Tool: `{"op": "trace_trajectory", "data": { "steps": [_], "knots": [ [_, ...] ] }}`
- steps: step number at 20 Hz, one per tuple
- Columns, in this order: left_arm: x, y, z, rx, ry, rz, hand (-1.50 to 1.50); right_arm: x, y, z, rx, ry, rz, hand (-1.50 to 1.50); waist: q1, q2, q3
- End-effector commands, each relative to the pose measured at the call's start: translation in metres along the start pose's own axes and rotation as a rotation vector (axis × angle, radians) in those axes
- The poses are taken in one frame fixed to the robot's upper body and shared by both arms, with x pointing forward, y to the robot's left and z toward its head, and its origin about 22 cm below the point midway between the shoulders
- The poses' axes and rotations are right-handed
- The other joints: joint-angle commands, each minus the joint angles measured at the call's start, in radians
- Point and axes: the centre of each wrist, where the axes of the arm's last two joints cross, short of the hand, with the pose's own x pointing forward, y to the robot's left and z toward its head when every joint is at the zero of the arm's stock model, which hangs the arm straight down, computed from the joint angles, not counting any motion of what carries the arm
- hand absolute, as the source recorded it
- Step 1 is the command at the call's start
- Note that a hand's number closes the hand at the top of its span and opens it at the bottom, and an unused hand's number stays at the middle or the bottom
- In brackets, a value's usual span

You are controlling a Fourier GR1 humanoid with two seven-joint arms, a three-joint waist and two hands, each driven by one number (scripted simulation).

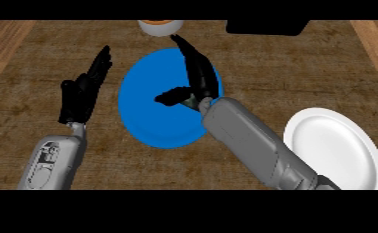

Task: Pick the eggplant from the plate and place it in the plate

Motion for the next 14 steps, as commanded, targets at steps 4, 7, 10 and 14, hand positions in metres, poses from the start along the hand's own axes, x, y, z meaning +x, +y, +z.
{"op": "trace_trajectory", "data": {
  "steps": [4,7,10,14],
  "knots": [
    [-0.004,-0.009,0.004,0.053,0.014,0.003,0.0,-0.044,-0.05,0.003,-0.197,0.068,-0.16,-1.5,-0.052,-0.011,0.0],
    [-0.009,0.012,0.023,0.042,0.015,-0.008,0.0,-0.059,-0.086,0.015,-0.192,0.06,-0.177,-1.5,-0.05,-0.016,0.0],
    [-0.008,0.004,0.024,0.053,0.019,-0.012,0.0,-0.066,-0.135,0.016,-0.178,0.052,-0.176,-1.5,-0.05,-0.014,-0.001],
    [-0.011,0.025,0.016,0.036,0.029,0.007,0.0,-0.096,-0.16,0.034,-0.138,0.047,-0.182,-1.5,-0.05,-0.012,-0.001]
  ]
}}
